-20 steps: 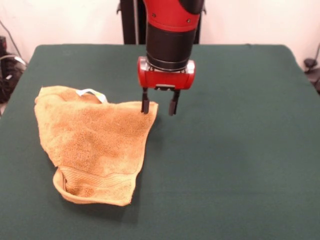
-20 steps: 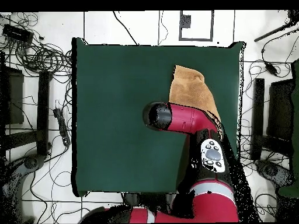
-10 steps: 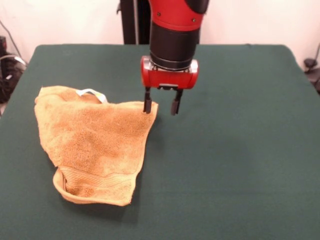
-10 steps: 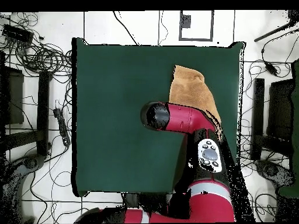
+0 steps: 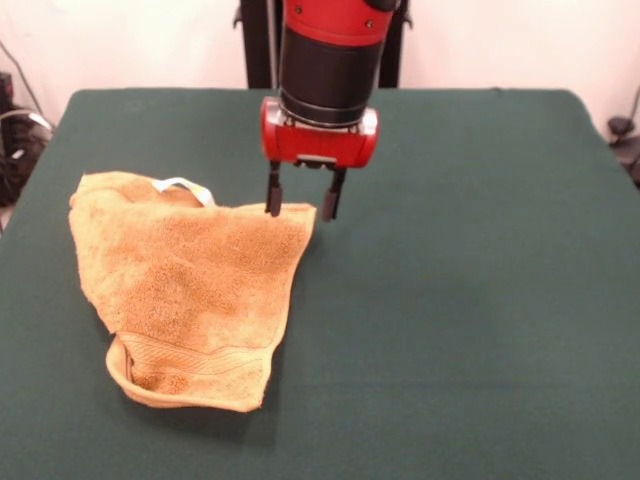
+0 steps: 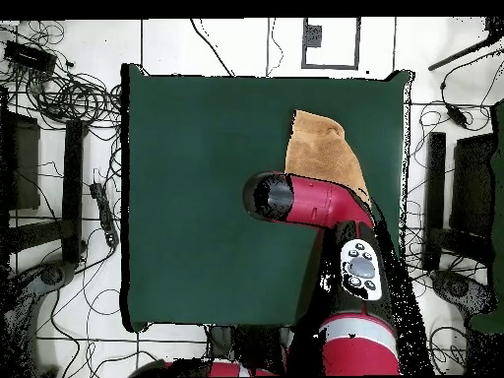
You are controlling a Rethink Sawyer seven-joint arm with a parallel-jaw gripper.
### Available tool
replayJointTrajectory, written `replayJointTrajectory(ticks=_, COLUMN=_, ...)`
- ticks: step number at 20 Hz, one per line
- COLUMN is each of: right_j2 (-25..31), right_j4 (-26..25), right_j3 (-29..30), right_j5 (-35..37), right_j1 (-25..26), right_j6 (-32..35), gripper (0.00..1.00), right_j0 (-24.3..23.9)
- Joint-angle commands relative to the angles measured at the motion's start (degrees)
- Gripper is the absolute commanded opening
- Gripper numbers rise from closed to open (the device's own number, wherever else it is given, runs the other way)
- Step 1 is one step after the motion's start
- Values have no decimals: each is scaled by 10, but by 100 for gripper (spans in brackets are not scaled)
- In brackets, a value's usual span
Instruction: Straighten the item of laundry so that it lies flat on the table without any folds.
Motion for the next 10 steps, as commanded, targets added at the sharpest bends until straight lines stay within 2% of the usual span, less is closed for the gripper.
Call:
replayJointTrajectory(ticks=1, right_j2=12, right_j4=-11, right_j3=42, right_j5=15, right_j1=-4, right_j6=81, gripper=100, right_j0=20)
replayJointTrajectory(ticks=10, right_j2=49, right_j4=-6, right_j3=36, right_j5=-17, right_j1=16, right_j6=64, gripper=100, right_j0=3)
